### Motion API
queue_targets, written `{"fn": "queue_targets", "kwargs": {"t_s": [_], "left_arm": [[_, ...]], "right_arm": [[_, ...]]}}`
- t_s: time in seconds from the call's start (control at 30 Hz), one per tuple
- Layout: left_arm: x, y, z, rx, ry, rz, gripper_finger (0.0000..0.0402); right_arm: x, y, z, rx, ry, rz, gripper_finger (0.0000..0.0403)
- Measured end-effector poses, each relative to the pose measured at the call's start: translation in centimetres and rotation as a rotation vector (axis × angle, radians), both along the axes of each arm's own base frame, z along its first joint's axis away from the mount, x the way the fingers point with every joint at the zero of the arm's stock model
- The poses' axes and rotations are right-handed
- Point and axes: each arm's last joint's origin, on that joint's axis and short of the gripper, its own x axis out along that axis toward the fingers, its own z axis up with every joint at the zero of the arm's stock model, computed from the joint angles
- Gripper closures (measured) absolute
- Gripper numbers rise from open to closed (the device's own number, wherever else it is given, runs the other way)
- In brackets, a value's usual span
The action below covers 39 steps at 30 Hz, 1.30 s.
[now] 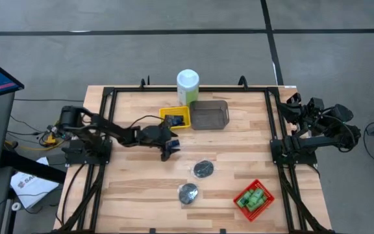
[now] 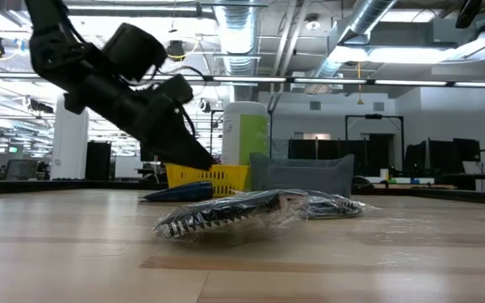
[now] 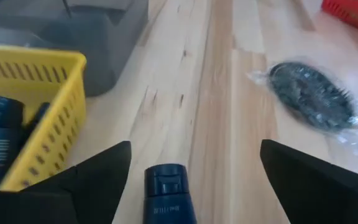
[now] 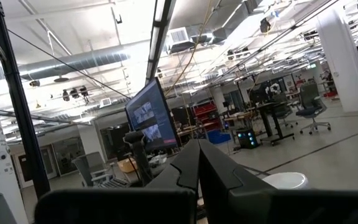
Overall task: Pick & Place Travel size toiletries
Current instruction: Put the dark blue shaving cream into the yellow basket
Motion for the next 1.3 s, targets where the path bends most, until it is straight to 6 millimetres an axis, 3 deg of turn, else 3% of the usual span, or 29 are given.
{"fn": "queue_targets", "kwargs": {"t_s": [0.3,0.5,0.9,1.13,1.3], "left_arm": [[0.5,0.0,-3.2,-0.036,0.114,0.048,0.0083],[0.7,-0.3,-3.8,-0.043,0.121,0.064,0.0103],[0.5,-0.5,-3.9,-0.078,0.122,0.165,0.028],[0.3,-0.8,-2.6,-0.142,0.095,0.145,0.0268],[0.4,-0.7,0.2,-0.138,-0.027,0.146,0.0251]], "right_arm": [[-0.1,0.0,0.2,0.002,-0.022,0.0,0.0402],[-0.1,0.0,0.3,0.002,-0.029,0.0,0.0402],[-0.1,0.0,0.3,0.002,-0.029,-0.001,0.0402],[-0.1,0.0,0.3,0.0,-0.029,-0.002,0.0402],[-0.1,0.0,0.3,0.0,-0.029,-0.002,0.0402]]}}
